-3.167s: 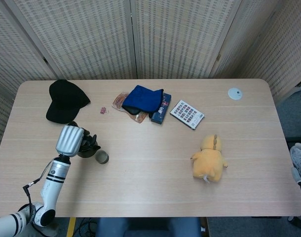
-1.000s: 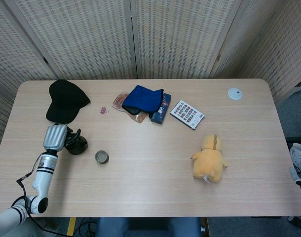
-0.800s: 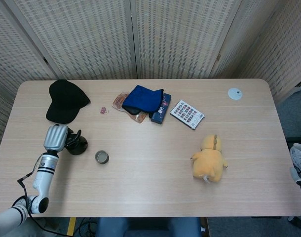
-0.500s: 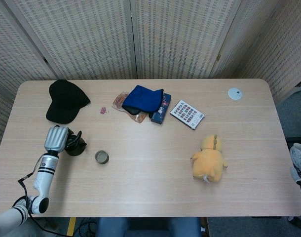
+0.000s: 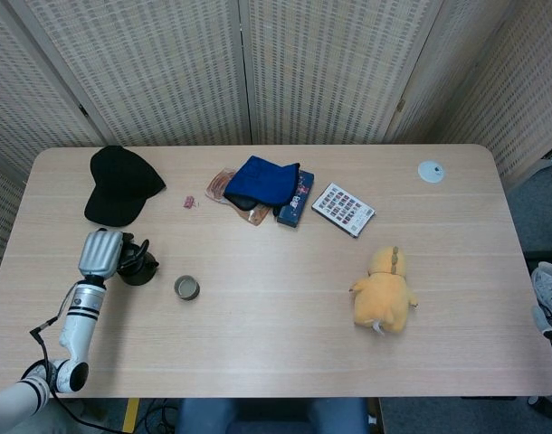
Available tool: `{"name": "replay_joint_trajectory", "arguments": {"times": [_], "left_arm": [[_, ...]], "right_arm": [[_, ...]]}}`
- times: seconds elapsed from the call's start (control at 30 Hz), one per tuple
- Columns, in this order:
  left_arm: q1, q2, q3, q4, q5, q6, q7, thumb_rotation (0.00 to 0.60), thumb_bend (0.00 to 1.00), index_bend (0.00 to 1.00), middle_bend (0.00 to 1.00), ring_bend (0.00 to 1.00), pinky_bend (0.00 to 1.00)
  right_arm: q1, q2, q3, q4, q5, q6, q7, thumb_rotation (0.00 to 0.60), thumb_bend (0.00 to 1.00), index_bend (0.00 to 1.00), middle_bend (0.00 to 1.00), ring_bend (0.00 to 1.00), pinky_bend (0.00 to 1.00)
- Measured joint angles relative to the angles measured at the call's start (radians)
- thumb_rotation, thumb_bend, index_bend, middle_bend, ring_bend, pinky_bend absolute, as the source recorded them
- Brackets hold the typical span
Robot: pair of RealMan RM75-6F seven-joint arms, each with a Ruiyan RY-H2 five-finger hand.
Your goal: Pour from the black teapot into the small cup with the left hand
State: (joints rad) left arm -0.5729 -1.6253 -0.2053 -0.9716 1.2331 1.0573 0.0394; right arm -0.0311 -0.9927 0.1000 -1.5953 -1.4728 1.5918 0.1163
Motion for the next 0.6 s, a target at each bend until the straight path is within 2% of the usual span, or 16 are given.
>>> {"name": "replay_joint_trajectory", "arguments": {"times": [0.17,0.5,0.6], "left_arm": [[0.003,0.003,-0.001,-0.006,-0.001,0.003,0.001,0.0,0.27,0.63,0.61,0.5,0.35],[0.01,0.013,-0.006,-0.029,0.007,0.026,-0.022,0.0,0.26,0.44,0.3,0.21,0.18],[0.016,0.016,-0.01,-0.04,0.014,0.047,-0.04,0.0,0.26,0.38,0.23,0.17,0.16]], "right_arm": [[0.001,0.0,-0.001,0.0,-0.004,0.001,0.001,0.6,0.3,0.25,0.28,0.18,0.16],[0.0,0.002,0.0,-0.002,-0.005,0.003,0.001,0.6,0.3,0.25,0.28,0.18,0.16],[0.002,0.001,0.001,-0.002,-0.005,0.002,0.001,0.6,0.3,0.25,0.28,0.18,0.16]]}}
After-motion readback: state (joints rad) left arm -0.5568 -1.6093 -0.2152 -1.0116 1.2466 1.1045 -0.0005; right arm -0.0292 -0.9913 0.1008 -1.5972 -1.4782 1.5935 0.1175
